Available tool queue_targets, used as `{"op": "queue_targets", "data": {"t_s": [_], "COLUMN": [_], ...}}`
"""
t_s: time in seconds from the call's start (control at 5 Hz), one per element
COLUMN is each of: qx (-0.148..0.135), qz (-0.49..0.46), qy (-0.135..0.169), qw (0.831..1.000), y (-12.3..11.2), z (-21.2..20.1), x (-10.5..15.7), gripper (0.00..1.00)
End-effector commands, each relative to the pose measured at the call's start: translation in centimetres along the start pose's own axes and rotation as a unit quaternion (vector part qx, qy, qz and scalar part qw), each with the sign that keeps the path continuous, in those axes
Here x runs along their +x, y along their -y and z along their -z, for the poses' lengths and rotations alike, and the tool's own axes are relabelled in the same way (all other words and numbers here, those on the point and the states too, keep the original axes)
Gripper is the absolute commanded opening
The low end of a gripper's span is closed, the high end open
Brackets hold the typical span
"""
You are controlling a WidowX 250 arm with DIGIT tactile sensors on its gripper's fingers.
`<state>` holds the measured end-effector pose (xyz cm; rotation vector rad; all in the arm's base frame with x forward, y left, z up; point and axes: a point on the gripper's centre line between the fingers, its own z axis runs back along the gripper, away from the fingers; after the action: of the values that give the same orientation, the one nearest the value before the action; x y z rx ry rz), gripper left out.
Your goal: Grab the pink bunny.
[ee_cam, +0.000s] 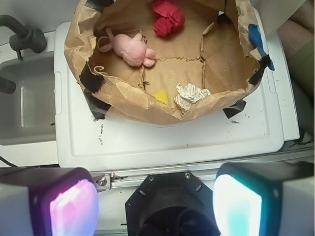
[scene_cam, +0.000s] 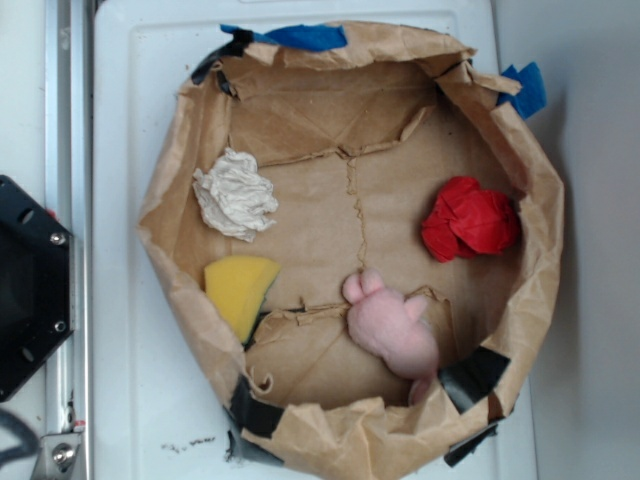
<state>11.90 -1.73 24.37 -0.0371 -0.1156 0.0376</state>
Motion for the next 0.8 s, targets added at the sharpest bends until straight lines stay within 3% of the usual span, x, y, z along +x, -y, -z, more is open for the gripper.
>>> {"op": "queue_targets", "data": {"t_s": [0.0,0.4,0.6], "qx": [0.000,0.007,-0.006], "qz": [0.000,0.110,0.204], "qy": [0.000,-0.002,0.005], "qw": [1.000,0.994,0.979], "y": [0.0,1.8,2.9], "z": [0.0,4.0,6.5], "x": [0.0,9.4,13.8], "gripper": [1.00,1.00,1.00]}}
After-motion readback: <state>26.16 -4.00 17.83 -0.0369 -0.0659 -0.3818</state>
